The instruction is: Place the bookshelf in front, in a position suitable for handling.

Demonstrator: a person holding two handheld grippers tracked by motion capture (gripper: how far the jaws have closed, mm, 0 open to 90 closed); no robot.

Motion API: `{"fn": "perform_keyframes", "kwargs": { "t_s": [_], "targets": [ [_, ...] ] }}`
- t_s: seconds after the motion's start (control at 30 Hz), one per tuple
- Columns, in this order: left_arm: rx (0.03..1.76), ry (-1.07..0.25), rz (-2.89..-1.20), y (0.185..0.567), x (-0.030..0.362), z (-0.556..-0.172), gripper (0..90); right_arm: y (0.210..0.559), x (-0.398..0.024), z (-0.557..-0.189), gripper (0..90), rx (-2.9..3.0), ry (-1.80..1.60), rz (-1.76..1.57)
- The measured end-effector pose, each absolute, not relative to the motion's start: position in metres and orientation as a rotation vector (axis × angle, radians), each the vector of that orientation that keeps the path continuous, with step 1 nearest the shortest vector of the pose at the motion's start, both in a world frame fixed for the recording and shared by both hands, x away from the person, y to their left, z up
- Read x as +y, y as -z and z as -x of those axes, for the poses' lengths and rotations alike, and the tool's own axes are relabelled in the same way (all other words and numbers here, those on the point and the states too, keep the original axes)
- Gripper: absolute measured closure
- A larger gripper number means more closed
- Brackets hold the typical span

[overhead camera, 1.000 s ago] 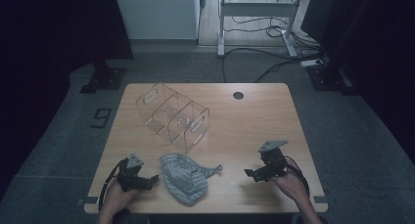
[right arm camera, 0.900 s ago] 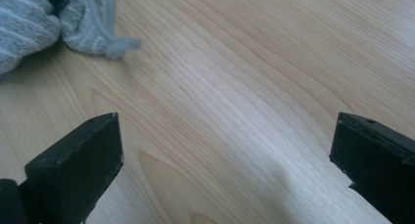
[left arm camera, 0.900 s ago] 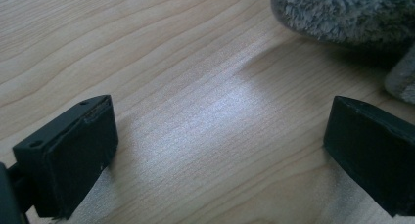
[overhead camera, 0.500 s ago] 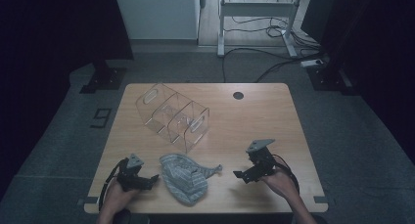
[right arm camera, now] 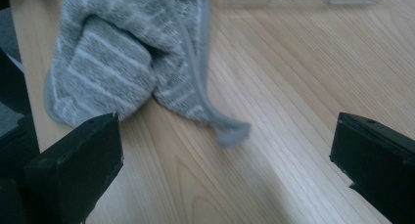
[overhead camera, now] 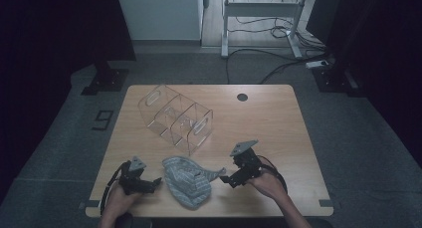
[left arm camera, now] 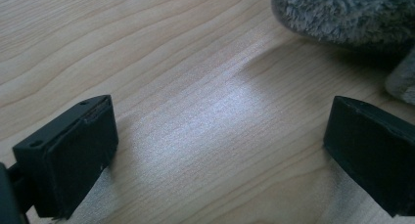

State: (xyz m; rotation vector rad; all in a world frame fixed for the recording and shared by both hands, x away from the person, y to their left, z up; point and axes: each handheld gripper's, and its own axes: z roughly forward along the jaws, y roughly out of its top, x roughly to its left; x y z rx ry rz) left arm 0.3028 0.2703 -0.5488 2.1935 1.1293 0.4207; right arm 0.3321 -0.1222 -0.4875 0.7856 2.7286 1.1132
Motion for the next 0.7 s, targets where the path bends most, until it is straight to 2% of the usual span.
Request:
{"fn": "perform_keyframes", "kwargs": {
  "t_s": [0.7],
  "targets": [
    [1.128, -0.421, -2.194, 0.549, 0.27, -0.303, 0.0, 0.492, -0.051, -0.328, 0.0, 2.832, -1.121, -0.613]
  ]
}}
